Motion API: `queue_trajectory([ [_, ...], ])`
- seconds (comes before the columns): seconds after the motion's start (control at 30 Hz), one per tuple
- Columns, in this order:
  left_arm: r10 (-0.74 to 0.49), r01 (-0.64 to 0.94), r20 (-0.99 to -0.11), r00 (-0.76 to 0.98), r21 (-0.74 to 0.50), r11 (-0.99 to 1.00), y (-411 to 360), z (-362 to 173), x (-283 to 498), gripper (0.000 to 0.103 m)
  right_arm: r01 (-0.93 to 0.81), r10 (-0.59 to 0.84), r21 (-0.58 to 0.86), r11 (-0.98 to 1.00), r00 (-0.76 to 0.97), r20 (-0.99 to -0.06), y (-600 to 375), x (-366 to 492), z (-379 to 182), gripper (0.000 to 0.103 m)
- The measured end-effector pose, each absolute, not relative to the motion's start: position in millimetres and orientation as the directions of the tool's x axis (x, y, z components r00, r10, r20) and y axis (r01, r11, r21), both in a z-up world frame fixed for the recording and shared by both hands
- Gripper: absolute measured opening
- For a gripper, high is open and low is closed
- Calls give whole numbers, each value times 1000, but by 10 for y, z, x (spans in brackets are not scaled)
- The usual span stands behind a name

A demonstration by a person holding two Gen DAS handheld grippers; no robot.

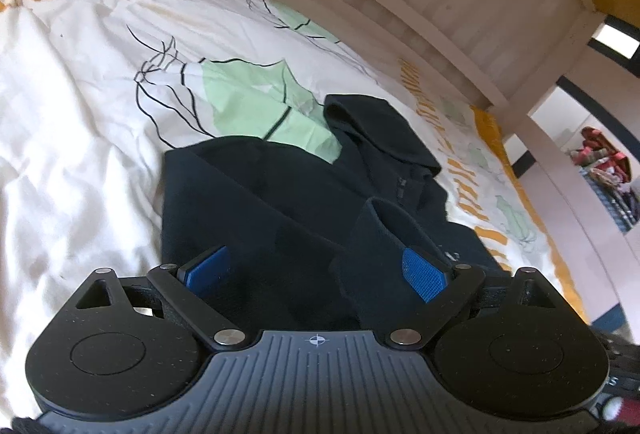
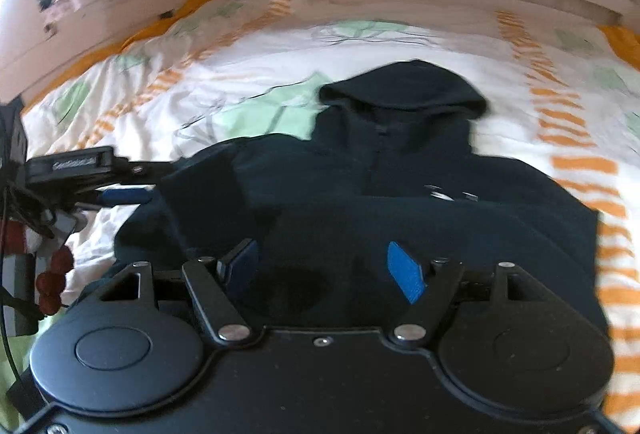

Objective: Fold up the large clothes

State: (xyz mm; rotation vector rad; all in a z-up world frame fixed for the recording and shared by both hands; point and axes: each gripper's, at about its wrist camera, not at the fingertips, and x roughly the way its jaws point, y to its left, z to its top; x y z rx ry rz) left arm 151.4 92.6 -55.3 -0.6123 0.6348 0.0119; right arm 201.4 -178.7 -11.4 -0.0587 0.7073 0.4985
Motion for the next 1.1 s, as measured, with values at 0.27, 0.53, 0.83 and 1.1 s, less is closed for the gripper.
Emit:
queue_trajectory([
  [0.27, -179, -182, -528, 830, -561, 808, 886, -520, 1475, 94, -290, 267, 71, 955, 724, -636, -2438, 2132, -284, 74],
  [0.53, -117, -191, -458, 881, -571, 799, 915, -402, 1354, 95, -315, 259, 40, 948, 693, -673, -2414, 2061, -739, 74],
  [0.83, -165, -110, -631, 758, -373, 921, 481, -557, 1645, 96, -354, 305, 74, 932, 661, -685, -2628, 1951, -565, 75],
  [1.1, -30, -33, -774, 632, -65, 997, 156, -851, 1784, 97, -178, 238, 159, 971, 753, -613, -3162, 2344, -311, 69],
])
